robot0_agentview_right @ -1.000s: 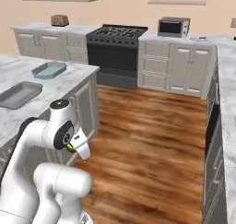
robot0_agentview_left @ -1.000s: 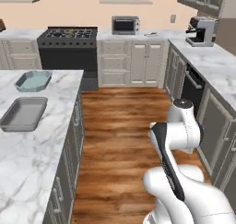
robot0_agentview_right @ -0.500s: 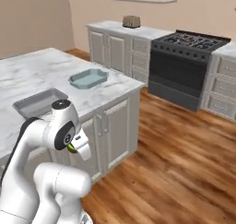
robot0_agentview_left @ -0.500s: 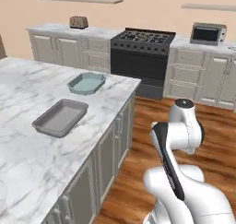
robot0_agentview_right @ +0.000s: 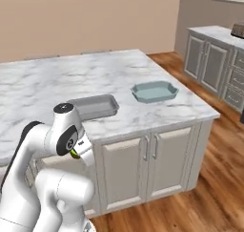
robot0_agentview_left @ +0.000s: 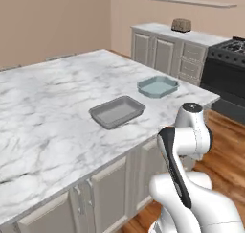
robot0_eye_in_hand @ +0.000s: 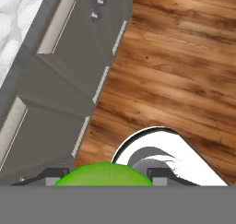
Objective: Place the cold items (bell pepper and kiwi) from the fridge in one tupperware on the dining counter. Place the warm items (hot dog and kebab skewer) in the stove area in another tupperware.
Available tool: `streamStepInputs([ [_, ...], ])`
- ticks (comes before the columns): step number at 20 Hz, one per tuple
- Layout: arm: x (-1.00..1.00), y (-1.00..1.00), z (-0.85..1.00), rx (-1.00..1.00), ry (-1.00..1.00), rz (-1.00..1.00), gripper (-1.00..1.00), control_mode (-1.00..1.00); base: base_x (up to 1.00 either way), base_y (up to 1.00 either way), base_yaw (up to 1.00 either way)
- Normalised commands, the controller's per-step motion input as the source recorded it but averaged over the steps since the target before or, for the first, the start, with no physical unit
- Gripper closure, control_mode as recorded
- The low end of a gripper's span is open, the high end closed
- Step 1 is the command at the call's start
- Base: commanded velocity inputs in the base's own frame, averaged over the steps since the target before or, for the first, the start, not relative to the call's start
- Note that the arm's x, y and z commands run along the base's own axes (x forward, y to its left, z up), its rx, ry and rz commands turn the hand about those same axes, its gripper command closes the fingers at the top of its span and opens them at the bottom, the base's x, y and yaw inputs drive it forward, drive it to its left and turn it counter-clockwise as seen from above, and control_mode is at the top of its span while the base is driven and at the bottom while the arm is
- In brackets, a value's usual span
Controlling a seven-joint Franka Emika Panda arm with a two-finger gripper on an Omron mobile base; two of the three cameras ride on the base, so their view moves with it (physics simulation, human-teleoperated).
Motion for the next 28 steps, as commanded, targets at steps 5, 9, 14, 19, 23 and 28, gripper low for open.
streamStepInputs([
  [5, 0.00, 0.00, 0.00, 0.00, 0.00, 0.00, 1.00, 1.00, 0.45, -0.32, 0.73],
  [9, 0.00, 0.00, 0.00, 0.00, 0.00, 0.00, 1.00, 1.00, 0.47, -0.59, 0.60],
  [14, 0.00, 0.00, 0.00, 0.00, 0.00, 0.00, 1.00, 1.00, 0.58, -0.83, 0.46],
  [19, 0.00, 0.00, 0.00, 0.00, 0.00, 0.00, 1.00, 1.00, 0.67, -0.69, 0.35],
  [23, 0.22, -0.02, 0.00, 0.01, 0.00, 0.08, 1.00, -1.00, 0.30, -0.17, 0.14],
  [28, 0.92, 0.06, 0.01, 0.00, 0.05, 0.08, 1.00, -1.00, 0.00, 0.00, 0.00],
])
